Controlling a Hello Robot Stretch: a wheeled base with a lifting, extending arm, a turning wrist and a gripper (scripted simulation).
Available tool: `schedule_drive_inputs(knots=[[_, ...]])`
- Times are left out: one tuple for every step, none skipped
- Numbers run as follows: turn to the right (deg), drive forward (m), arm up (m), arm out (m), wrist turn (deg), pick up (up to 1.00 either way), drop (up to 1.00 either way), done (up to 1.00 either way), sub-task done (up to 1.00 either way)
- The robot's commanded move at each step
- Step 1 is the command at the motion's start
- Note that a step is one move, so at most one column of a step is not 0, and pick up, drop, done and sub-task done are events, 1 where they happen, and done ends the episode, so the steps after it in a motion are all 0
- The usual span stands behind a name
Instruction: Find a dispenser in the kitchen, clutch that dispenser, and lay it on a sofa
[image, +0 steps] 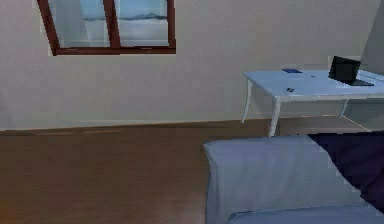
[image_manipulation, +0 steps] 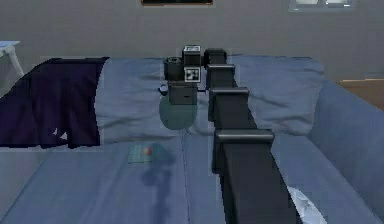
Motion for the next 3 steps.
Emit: schedule_drive_inputs(knots=[[0.0,0.0,-0.34,0.0,0.0,0.0,0.0,0.0,0.0],[0.0,0.0,-0.32,0.0,0.0,0.0,0.0,0.0,0.0],[0.0,0.0,0.0,0.0,0.0,0.0,1.0,0.0,0.0]])
